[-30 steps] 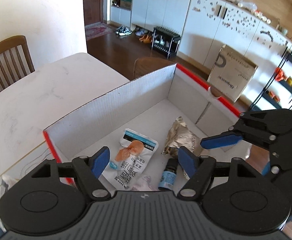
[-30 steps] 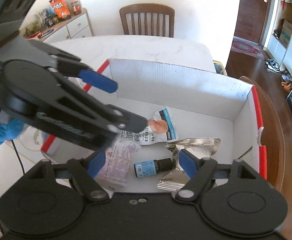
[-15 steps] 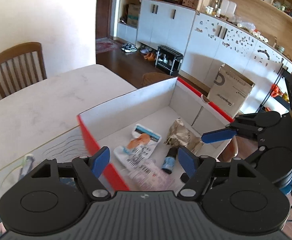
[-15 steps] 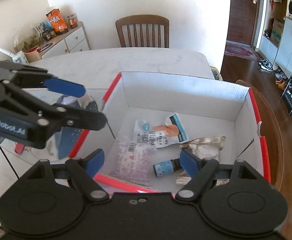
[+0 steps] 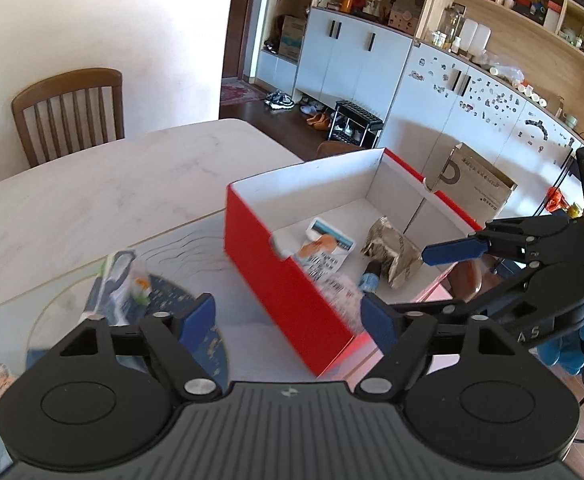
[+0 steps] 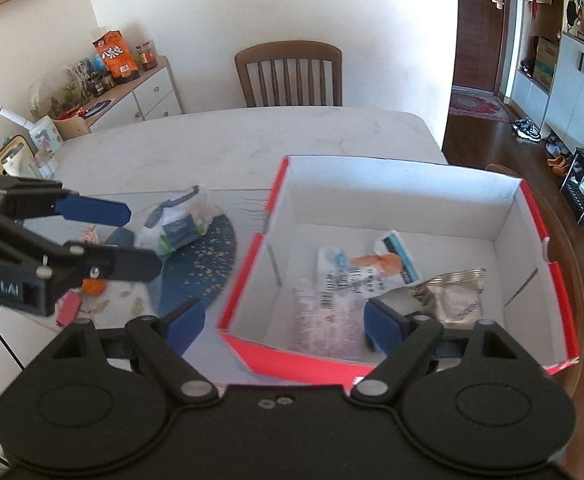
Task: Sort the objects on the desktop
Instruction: 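Withdraw both grippers from the box and move toward the items on the mat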
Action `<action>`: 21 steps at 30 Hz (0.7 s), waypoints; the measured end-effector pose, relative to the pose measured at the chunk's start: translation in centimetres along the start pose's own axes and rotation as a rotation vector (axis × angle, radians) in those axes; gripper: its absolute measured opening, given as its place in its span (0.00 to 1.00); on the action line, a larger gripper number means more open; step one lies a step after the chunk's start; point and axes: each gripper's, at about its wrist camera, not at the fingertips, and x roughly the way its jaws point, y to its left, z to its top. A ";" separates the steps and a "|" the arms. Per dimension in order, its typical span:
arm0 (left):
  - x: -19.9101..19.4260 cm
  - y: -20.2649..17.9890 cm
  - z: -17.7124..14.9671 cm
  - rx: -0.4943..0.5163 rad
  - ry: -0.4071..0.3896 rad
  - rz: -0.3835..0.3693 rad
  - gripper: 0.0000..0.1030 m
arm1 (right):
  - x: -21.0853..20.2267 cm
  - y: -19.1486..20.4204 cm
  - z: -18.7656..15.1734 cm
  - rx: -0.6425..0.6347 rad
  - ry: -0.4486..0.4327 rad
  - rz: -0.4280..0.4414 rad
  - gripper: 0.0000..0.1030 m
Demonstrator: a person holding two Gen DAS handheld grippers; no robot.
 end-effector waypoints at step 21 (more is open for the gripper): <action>-6.7 8.5 -8.0 -0.075 -0.011 0.057 1.00 | 1.7 10.9 -0.7 -0.014 -0.004 0.005 0.89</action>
